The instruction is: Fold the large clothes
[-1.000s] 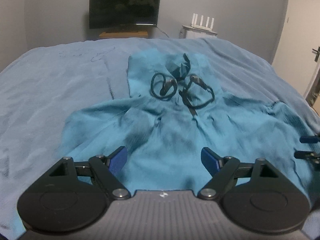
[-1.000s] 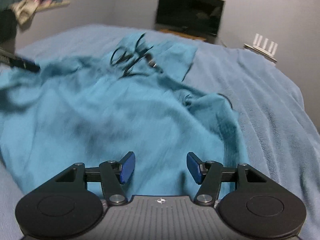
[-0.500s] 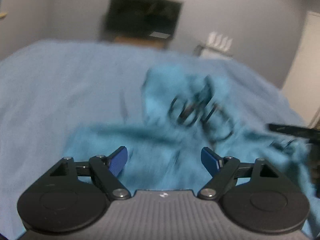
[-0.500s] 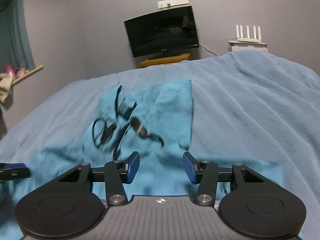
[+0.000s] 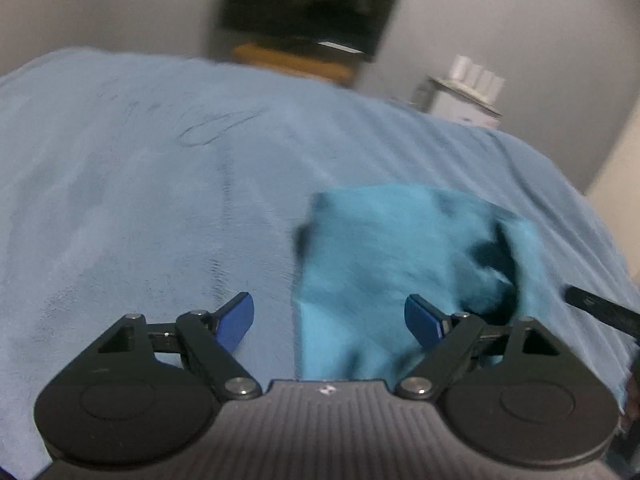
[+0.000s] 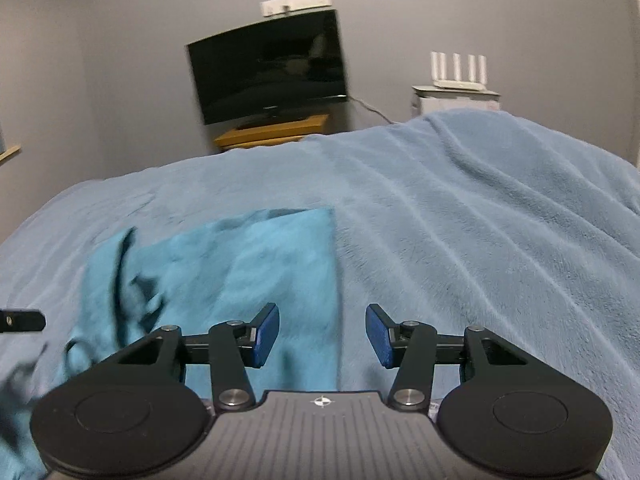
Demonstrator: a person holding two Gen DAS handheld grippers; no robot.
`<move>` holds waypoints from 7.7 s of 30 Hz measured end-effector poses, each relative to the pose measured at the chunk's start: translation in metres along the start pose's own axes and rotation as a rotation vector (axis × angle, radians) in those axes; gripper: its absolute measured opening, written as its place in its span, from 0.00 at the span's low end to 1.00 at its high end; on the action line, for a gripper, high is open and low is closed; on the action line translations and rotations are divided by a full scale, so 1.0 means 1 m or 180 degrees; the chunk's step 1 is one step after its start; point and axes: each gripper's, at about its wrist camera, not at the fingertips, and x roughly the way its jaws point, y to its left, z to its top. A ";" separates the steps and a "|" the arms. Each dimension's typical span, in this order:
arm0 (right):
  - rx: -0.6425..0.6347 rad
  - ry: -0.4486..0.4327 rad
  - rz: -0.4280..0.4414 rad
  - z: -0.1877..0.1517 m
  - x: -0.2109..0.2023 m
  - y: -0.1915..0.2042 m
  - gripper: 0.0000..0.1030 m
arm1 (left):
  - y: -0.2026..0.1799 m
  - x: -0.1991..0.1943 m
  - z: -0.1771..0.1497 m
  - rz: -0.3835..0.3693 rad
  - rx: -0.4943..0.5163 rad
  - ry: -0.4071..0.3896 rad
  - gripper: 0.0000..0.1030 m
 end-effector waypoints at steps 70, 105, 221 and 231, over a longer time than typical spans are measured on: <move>0.0858 0.0510 0.1294 -0.162 -0.245 -0.056 0.71 | 0.007 -0.201 -0.112 -0.0476 0.0045 0.0100 0.35; -0.0424 -0.0230 0.0614 -0.174 -0.303 0.050 0.53 | -0.033 -0.266 -0.233 -0.0422 0.0775 -0.0237 0.41; 0.3142 0.0078 0.0197 -0.249 -0.323 -0.098 0.23 | -0.146 -0.208 -0.304 0.0075 0.2026 0.0493 0.53; 0.0534 -0.0576 0.0660 -0.207 -0.371 0.041 0.13 | -0.163 -0.193 -0.351 0.0358 0.2725 0.0283 0.48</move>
